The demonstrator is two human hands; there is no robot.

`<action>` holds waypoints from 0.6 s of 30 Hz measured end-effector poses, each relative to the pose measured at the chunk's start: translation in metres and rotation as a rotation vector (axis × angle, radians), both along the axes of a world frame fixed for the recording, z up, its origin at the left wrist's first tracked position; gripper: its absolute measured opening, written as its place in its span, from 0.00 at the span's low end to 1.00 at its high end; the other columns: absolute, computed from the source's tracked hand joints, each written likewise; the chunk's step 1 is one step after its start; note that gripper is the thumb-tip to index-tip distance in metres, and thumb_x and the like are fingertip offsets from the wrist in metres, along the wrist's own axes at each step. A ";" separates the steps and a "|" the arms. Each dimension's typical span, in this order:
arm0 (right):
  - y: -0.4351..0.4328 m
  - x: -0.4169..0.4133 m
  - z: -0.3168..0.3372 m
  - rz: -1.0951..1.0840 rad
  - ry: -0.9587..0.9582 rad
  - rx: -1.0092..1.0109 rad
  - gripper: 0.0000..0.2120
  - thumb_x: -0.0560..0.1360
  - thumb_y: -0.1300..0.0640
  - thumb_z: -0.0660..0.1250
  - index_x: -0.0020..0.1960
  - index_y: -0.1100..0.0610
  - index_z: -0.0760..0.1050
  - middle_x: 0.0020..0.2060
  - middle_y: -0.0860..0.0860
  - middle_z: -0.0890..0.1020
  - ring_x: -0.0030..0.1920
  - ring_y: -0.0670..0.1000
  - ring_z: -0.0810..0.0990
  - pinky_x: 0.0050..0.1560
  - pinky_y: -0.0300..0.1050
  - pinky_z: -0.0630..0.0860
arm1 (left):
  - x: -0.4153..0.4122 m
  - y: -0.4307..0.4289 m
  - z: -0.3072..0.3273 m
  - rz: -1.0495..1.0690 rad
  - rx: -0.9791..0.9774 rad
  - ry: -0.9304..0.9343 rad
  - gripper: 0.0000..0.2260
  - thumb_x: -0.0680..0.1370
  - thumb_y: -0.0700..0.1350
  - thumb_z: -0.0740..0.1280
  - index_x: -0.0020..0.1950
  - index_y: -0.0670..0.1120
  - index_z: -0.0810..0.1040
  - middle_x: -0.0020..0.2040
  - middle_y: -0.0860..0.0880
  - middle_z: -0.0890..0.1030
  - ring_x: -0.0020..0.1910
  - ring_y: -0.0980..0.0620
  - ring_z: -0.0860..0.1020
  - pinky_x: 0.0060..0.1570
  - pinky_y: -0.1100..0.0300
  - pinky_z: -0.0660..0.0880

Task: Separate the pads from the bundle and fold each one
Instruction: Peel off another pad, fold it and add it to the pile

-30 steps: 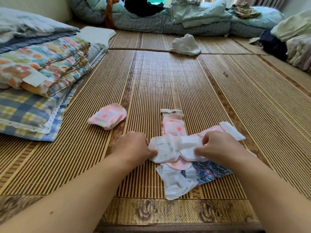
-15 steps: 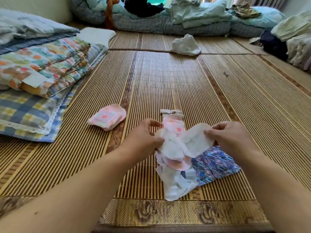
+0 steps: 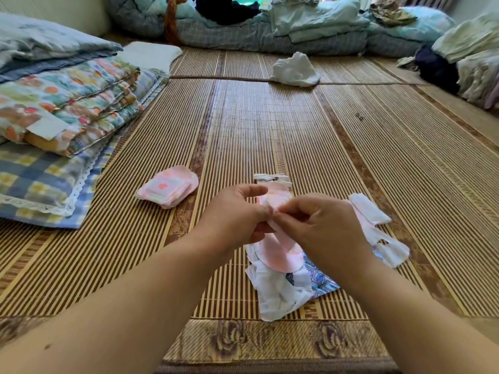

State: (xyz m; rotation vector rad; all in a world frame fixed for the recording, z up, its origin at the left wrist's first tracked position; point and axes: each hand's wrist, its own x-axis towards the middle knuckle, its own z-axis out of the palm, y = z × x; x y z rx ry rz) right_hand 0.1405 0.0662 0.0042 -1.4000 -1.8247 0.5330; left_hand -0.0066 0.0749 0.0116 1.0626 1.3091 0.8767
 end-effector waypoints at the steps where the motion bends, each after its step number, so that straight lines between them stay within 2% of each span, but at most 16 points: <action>1: 0.000 -0.001 -0.002 0.008 -0.041 0.031 0.04 0.69 0.54 0.74 0.38 0.53 0.84 0.30 0.45 0.81 0.36 0.45 0.79 0.35 0.33 0.74 | 0.000 0.000 0.001 0.012 -0.006 -0.011 0.17 0.76 0.35 0.66 0.62 0.48 0.74 0.45 0.40 0.83 0.38 0.50 0.83 0.43 0.54 0.79; 4: 0.001 -0.001 -0.005 0.020 -0.101 0.064 0.03 0.69 0.54 0.74 0.39 0.53 0.84 0.32 0.46 0.81 0.34 0.44 0.78 0.35 0.33 0.74 | 0.002 0.001 0.000 0.016 -0.013 -0.031 0.16 0.75 0.33 0.65 0.59 0.48 0.75 0.43 0.41 0.82 0.36 0.51 0.81 0.43 0.54 0.78; 7: 0.000 -0.001 -0.006 0.025 -0.123 0.082 0.03 0.69 0.55 0.74 0.41 0.54 0.85 0.34 0.49 0.82 0.35 0.45 0.80 0.37 0.41 0.78 | 0.002 0.001 -0.003 0.005 -0.016 -0.029 0.16 0.75 0.32 0.64 0.57 0.49 0.77 0.41 0.42 0.81 0.35 0.50 0.79 0.39 0.56 0.77; 11: 0.000 -0.003 -0.006 0.041 -0.112 0.070 0.04 0.70 0.55 0.73 0.41 0.54 0.85 0.34 0.49 0.82 0.35 0.47 0.80 0.38 0.45 0.79 | 0.001 0.002 -0.006 -0.004 -0.025 -0.031 0.14 0.76 0.35 0.63 0.58 0.47 0.78 0.41 0.43 0.79 0.36 0.50 0.78 0.38 0.57 0.77; 15: -0.001 -0.005 -0.007 0.110 -0.108 -0.018 0.05 0.70 0.52 0.72 0.43 0.52 0.84 0.37 0.46 0.81 0.38 0.44 0.79 0.42 0.43 0.77 | 0.002 0.000 -0.007 -0.027 -0.127 -0.149 0.09 0.78 0.43 0.64 0.57 0.44 0.77 0.43 0.43 0.81 0.38 0.49 0.79 0.39 0.56 0.78; 18: -0.003 -0.005 -0.006 0.190 -0.100 -0.096 0.10 0.68 0.45 0.71 0.43 0.50 0.84 0.41 0.45 0.79 0.41 0.43 0.79 0.43 0.40 0.76 | -0.002 0.003 -0.013 0.014 -0.224 -0.213 0.10 0.77 0.39 0.65 0.58 0.42 0.75 0.48 0.41 0.80 0.41 0.47 0.81 0.35 0.57 0.79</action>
